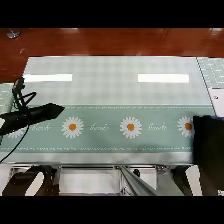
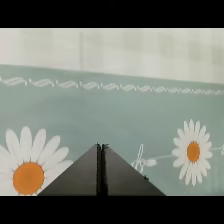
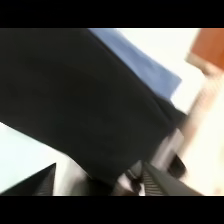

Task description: Fold the shirts.

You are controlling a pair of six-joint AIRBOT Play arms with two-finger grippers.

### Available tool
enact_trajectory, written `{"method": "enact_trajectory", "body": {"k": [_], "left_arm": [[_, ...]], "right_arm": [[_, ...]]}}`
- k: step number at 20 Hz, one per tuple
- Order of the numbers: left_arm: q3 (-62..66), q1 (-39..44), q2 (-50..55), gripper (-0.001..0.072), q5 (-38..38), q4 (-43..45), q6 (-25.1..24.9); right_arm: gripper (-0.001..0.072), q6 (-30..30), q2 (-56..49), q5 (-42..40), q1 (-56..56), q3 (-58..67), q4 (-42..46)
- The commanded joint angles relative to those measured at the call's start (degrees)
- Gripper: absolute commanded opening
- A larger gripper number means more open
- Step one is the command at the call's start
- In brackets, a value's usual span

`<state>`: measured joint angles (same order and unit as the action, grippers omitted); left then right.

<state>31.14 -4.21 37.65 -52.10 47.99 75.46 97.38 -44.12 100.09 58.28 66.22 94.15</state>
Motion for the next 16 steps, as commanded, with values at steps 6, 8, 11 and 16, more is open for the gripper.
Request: {"method": "enact_trajectory", "body": {"k": [6,8,11,16], "left_arm": [[29.4,1.1,11.3,0.0042,-3.3,-0.6,0.1],[39.3,4.3,15.7,0.0042,-6.1,-0.3,0.3],[41.9,11.2,19.3,0.0042,-7.7,7.3,3.8],[27.4,14.1,21.8,0.0042,-6.3,23.5,12.8]], "right_arm": [[0.0024,-7.1,-15.6,-31.3,-26.6,20.5,-40.1],[0.0025,-10.5,-19.3,-31.5,-41.4,20.6,-36.0],[0.0025,-10.6,-26.0,-30.2,-62.3,18.8,-19.1],[0.0023,1.3,-34.0,-33.3,-74.1,6.1,-1.4]]}}
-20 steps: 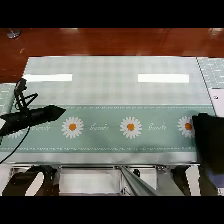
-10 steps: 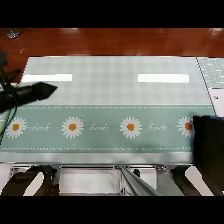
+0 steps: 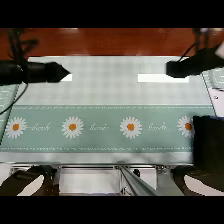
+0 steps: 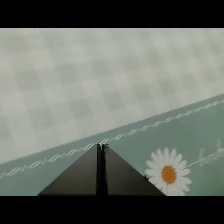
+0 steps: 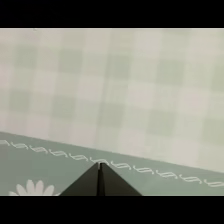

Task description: Fold the shirts.

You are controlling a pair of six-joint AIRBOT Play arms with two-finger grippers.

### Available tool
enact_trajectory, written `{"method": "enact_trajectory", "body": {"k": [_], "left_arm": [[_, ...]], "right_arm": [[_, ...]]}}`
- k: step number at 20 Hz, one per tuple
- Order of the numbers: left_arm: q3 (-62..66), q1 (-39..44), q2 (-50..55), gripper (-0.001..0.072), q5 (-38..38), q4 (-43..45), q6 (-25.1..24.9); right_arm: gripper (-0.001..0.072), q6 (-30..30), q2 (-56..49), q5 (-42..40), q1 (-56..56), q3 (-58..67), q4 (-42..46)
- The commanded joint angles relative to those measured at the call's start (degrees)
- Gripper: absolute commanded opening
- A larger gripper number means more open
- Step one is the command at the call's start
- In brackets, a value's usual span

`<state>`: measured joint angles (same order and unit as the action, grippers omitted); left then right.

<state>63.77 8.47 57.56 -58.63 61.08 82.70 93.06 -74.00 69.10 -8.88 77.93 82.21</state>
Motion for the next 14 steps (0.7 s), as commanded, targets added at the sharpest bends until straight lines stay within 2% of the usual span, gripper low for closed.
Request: {"method": "enact_trajectory", "body": {"k": [1,4,14], "left_arm": [[-6.4,0.5,2.7,0.0042,-0.3,12.4,5.7],[-6.5,-1.2,4.4,0.0044,-0.4,12.7,5.7],[-6.5,-1.1,4.5,0.0044,-1.9,12.5,5.6]], "right_arm": [[0.0024,8.2,-4.4,-2.8,-6.0,-7.6,11.2],[0.0024,11.3,-4.3,-2.5,-3.3,-10.2,11.1],[0.0024,11.1,-4.3,-0.1,-3.0,-10.2,11.3]]}}
